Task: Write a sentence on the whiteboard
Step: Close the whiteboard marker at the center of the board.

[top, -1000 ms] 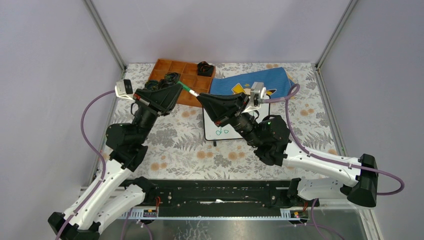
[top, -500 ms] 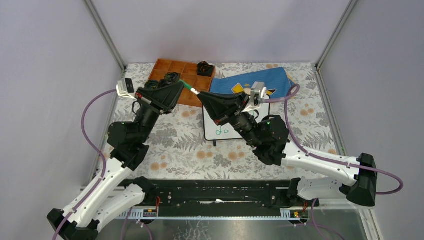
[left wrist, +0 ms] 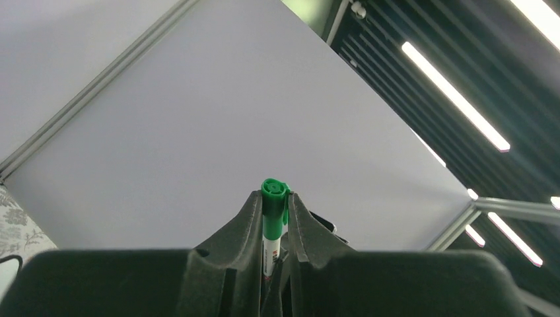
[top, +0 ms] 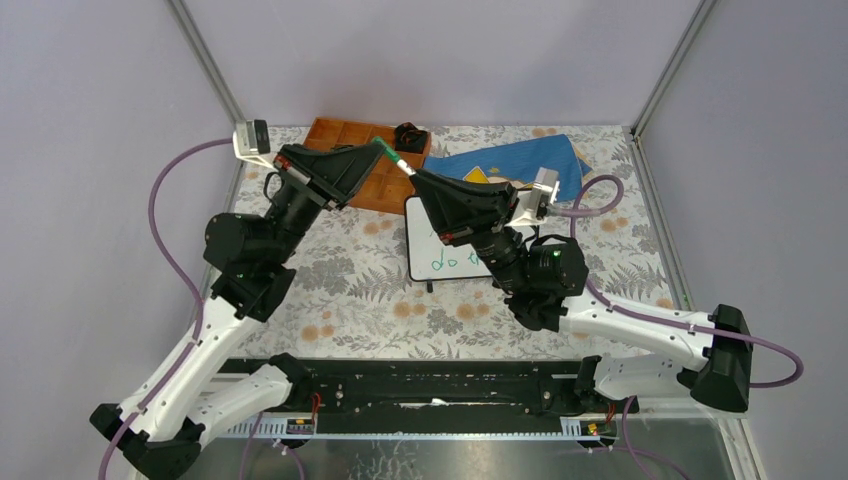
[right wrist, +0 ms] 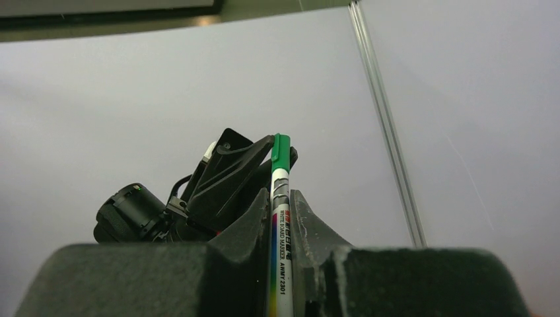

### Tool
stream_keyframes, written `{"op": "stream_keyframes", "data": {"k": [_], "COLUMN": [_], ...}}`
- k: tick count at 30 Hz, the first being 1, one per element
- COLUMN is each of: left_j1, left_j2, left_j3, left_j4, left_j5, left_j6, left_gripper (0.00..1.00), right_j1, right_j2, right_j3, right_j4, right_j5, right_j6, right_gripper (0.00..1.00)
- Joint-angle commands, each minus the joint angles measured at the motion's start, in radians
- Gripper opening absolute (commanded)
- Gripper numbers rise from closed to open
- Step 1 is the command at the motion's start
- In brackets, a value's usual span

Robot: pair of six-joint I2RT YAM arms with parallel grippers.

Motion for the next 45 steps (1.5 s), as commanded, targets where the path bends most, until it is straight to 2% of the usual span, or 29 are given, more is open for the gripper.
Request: {"op": "stream_keyframes", "data": {"k": [1, 7, 38, 42, 45], "left_j1": [-0.013, -0.013, -0.013, -0.013, -0.013], "left_j2": [0.047, 0.048, 0.012, 0.018, 0.024], "left_j3": [0.115, 0.133, 0.103, 0.108, 0.11], "left_j4": [-0.074, -0.073, -0.065, -0.063, -0.061], "left_j5": [0.134, 0.146, 0.087, 0.094, 0.106], "left_j6": [0.084, 0.094, 0.097, 0.095, 0.092], "left_gripper": [0.04, 0.1, 0.34, 0.35, 0.31], "right_j1": [0.003, 0.003, 0.003, 0.003, 0.003], "right_j2": [0.04, 0.054, 0.026, 0.027, 0.027], "right_j3": [-0.002, 0.012, -0.01, -0.008, -0.01], "right_j4": [0.169, 0.202, 0.154, 0.153, 0.152], "right_j5": [-0.031, -0.055, -0.054, -0.057, -0.056], "right_j6": [-0.023, -0.016, -0.025, -0.023, -0.024], "right_gripper": [0.0, 0.0, 0.0, 0.0, 0.0]}}
